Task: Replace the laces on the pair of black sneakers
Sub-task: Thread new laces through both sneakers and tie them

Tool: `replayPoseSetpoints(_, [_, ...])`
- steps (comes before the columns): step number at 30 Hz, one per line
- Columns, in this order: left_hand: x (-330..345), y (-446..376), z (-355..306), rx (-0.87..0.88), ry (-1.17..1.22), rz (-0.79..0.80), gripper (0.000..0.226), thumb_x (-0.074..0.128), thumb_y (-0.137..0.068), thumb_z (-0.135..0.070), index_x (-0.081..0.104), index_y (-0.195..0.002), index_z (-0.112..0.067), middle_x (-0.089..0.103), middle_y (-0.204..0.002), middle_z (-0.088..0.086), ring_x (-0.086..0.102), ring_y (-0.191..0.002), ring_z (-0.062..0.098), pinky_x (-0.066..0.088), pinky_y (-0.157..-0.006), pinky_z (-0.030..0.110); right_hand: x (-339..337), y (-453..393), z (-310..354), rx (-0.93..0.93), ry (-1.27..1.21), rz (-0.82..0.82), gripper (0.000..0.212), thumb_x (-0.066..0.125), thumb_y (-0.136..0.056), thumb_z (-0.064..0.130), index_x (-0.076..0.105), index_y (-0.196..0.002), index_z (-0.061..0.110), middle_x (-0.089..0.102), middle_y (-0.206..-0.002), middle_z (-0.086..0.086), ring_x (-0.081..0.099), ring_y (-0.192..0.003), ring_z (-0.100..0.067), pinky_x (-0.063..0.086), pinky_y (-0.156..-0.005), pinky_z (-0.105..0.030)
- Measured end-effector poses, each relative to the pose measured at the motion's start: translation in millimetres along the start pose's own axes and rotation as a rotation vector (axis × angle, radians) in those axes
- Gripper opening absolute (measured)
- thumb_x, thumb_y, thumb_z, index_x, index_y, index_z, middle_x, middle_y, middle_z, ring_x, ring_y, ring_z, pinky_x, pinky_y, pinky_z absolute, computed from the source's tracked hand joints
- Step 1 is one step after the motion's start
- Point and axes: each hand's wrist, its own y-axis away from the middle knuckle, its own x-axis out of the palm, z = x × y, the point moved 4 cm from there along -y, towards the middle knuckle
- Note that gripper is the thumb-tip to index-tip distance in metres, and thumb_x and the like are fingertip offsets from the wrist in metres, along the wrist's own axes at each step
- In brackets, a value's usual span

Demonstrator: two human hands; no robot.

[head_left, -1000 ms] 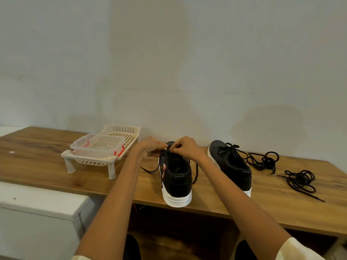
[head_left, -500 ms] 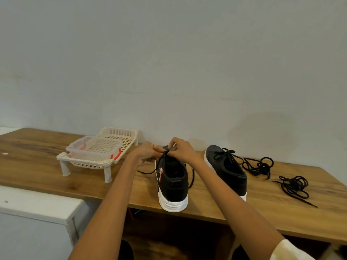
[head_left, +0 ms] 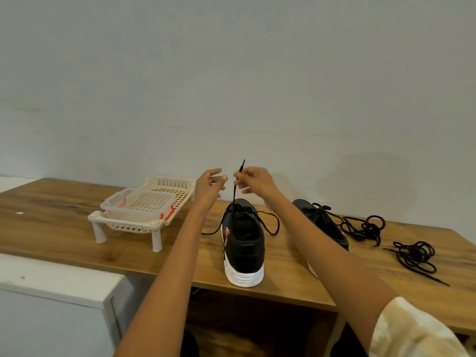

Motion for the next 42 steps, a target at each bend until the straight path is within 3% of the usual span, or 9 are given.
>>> replayPoseSetpoints(4, [11, 6, 19, -0.094, -0.315, 0.393, 0.028, 0.054, -0.095, -0.025, 0.062, -0.118, -0.012, 0.064, -0.099, -0.002, 0.059, -0.083, 0.008, 0.047, -0.067, 0.021, -22, -18, 37, -0.099, -0.287, -0.114, 0.013, 0.054, -0.097, 0.016, 0.063, -0.098, 0.007, 0.068, -0.088, -0.006, 0.065, -0.083, -0.015, 0.056, -0.077, -0.029])
replayPoseSetpoints(7, [15, 7, 27, -0.098, -0.334, 0.448, 0.019, 0.059, -0.092, -0.025, 0.068, -0.099, -0.010, 0.067, -0.084, 0.002, 0.063, -0.082, 0.016, 0.052, -0.072, 0.022, -33, -23, 69, -0.221, -0.428, -0.139, 0.012, 0.052, -0.098, 0.015, 0.062, -0.094, 0.011, 0.067, -0.087, -0.005, 0.066, -0.086, -0.015, 0.056, -0.083, -0.029])
replayPoseSetpoints(12, [-5, -6, 1, -0.045, 0.084, -0.133, 0.016, 0.066, -0.089, -0.022, 0.070, -0.096, -0.008, 0.069, -0.079, 0.005, 0.058, -0.054, 0.010, 0.054, -0.061, 0.020, -26, -15, 63, -0.205, -0.162, -0.125, 0.014, 0.054, -0.096, 0.020, 0.062, -0.095, 0.008, 0.064, -0.086, -0.002, 0.061, -0.080, -0.013, 0.055, -0.072, -0.027])
replayPoseSetpoints(15, [-18, -8, -7, -0.049, 0.382, -0.368, 0.015, 0.066, -0.089, -0.018, 0.069, -0.093, -0.004, 0.066, -0.072, 0.001, 0.057, -0.051, 0.011, 0.056, -0.058, 0.024, -1, 1, 33, -0.100, 0.159, 0.210, 0.018, 0.058, -0.094, 0.025, 0.061, -0.093, 0.008, 0.064, -0.095, -0.002, 0.062, -0.075, -0.012, 0.053, -0.062, -0.021])
replayPoseSetpoints(18, [-25, -3, -10, -0.016, 0.503, -0.473, 0.014, 0.064, -0.090, -0.017, 0.068, -0.088, -0.004, 0.064, -0.072, 0.001, 0.060, -0.059, 0.014, 0.052, -0.052, 0.021, 29, 20, 7, 0.034, 0.225, 0.527, 0.019, 0.054, -0.097, 0.022, 0.054, -0.085, 0.008, 0.064, -0.097, 0.004, 0.066, -0.075, -0.012, 0.054, -0.061, -0.018])
replayPoseSetpoints(26, [-36, -7, -13, 0.001, 0.584, -0.471, 0.015, 0.058, -0.094, -0.020, 0.063, -0.097, -0.006, 0.061, -0.072, 0.001, 0.057, -0.056, 0.013, 0.047, -0.044, 0.021, 31, 4, 21, -0.050, 0.098, 0.326, 0.014, 0.051, -0.098, 0.014, 0.057, -0.097, 0.001, 0.059, -0.080, -0.005, 0.061, -0.070, -0.012, 0.055, -0.063, -0.019])
replayPoseSetpoints(31, [-38, -11, -7, -0.008, 0.435, -0.455, 0.017, 0.052, -0.097, -0.017, 0.066, -0.098, -0.007, 0.057, -0.066, 0.002, 0.047, -0.048, 0.009, 0.036, -0.042, 0.022, 37, 5, 16, -0.043, 0.092, 0.289, 0.017, 0.052, -0.097, 0.018, 0.058, -0.099, 0.001, 0.061, -0.095, -0.003, 0.065, -0.077, -0.014, 0.058, -0.066, -0.024])
replayPoseSetpoints(38, [-23, -5, 2, 0.040, -0.697, -0.222, 0.032, 0.048, -0.097, -0.032, 0.072, -0.097, -0.011, 0.063, -0.105, 0.009, 0.057, -0.097, 0.027, 0.046, -0.074, 0.036, 22, 3, -4, -0.040, 0.530, 0.065, 0.030, 0.059, -0.091, 0.031, 0.070, -0.094, 0.004, 0.069, -0.096, -0.012, 0.062, -0.082, -0.024, 0.050, -0.076, -0.039])
replayPoseSetpoints(42, [-1, -8, -5, 0.145, -0.429, 0.065, 0.028, 0.058, -0.092, -0.034, 0.073, -0.105, -0.014, 0.066, -0.116, 0.005, 0.058, -0.108, 0.016, 0.044, -0.087, 0.029, 18, 15, -11, -0.006, 0.543, 0.046, 0.023, 0.059, -0.092, 0.031, 0.069, -0.079, 0.015, 0.056, -0.065, 0.002, 0.046, -0.056, -0.009, 0.035, -0.056, -0.025])
